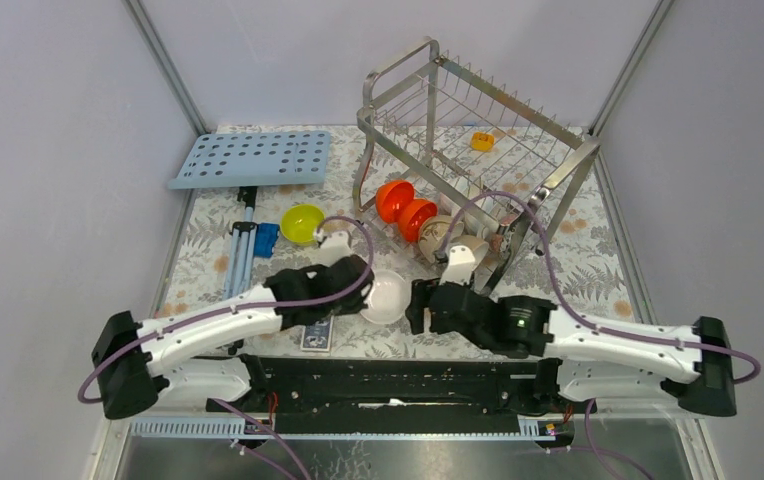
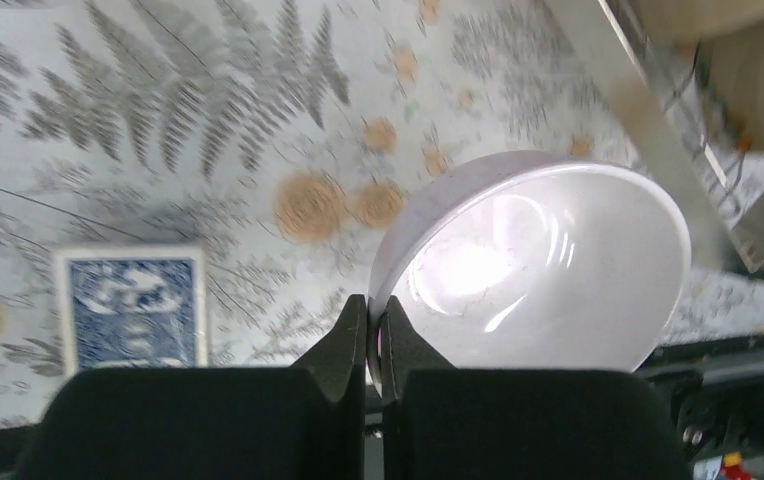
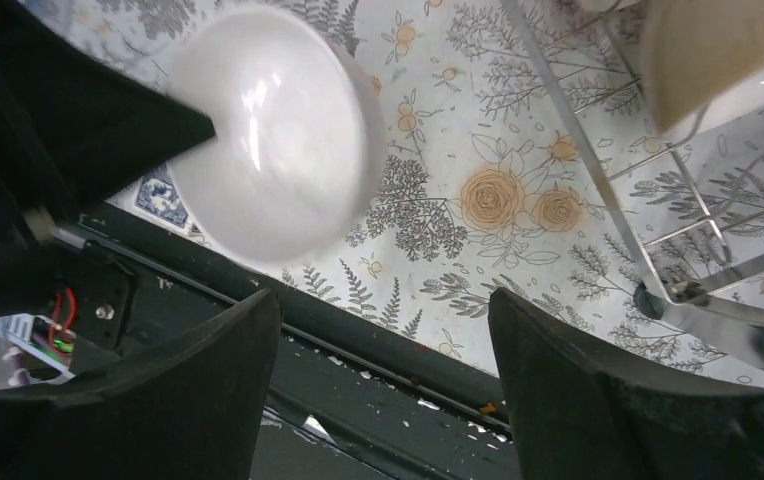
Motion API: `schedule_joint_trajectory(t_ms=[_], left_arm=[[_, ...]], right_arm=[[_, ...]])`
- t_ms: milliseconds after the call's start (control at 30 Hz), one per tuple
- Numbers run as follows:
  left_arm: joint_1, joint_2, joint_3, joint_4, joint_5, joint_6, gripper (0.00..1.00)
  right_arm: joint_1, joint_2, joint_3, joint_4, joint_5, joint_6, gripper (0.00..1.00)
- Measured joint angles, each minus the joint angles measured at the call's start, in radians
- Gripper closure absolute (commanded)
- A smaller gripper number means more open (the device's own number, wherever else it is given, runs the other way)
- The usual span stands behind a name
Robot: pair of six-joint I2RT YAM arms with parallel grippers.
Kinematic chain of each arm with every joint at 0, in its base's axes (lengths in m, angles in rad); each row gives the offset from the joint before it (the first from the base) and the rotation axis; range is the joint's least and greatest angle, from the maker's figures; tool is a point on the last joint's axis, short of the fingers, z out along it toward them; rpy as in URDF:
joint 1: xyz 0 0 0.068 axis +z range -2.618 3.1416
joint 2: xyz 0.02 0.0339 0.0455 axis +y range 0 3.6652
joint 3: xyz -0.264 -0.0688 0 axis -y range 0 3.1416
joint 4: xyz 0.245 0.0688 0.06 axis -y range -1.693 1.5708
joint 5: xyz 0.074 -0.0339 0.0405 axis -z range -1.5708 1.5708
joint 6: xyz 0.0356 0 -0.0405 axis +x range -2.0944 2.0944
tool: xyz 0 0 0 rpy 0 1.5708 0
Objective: Unload the bowls from the dish rack
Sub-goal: Place the bowl at the center of the board.
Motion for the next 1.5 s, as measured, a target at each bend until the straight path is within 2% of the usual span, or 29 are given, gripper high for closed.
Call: schedule_joint_trajectory(t_ms=[133,267,367,633,867,1300,1500], left_arm=[[0.157,-0.064,-0.001,0.002,0.004,0.065,1.00],[0.369,-0.082,-0.008,0.010,0.049,0.123,1.00],[0.521,-0.110,-0.052,0.021,0.081,0.128,1.00],[0.743,-0.163,-0.204,0.031,0.166,0.069,1.00],[0.811,-0.187,-0.285,0.031,0.164,0.000,1.00],[0.940,-0.120,-0.284,0.058,0.141,-0.006,1.00],[0.959,-0.103,-0.284,0.077,0.146,-0.005,1.00]], right_arm=[[-0.005,-0.148,-0.092,0.037,0.014,-0.005,0.19],[-0.006,-0.254,-0.253,0.118,-0.007,-0.019,0.21],[-0.006,-0.268,-0.316,0.159,-0.045,-0.027,0.21],[-0.006,-0.267,-0.344,0.249,-0.097,-0.042,0.22],[-0.006,-0.265,-0.357,0.276,-0.111,-0.044,0.22],[-0.006,-0.293,-0.386,0.284,-0.119,-0.069,0.23],[-0.006,-0.303,-0.389,0.288,-0.129,-0.088,0.23]])
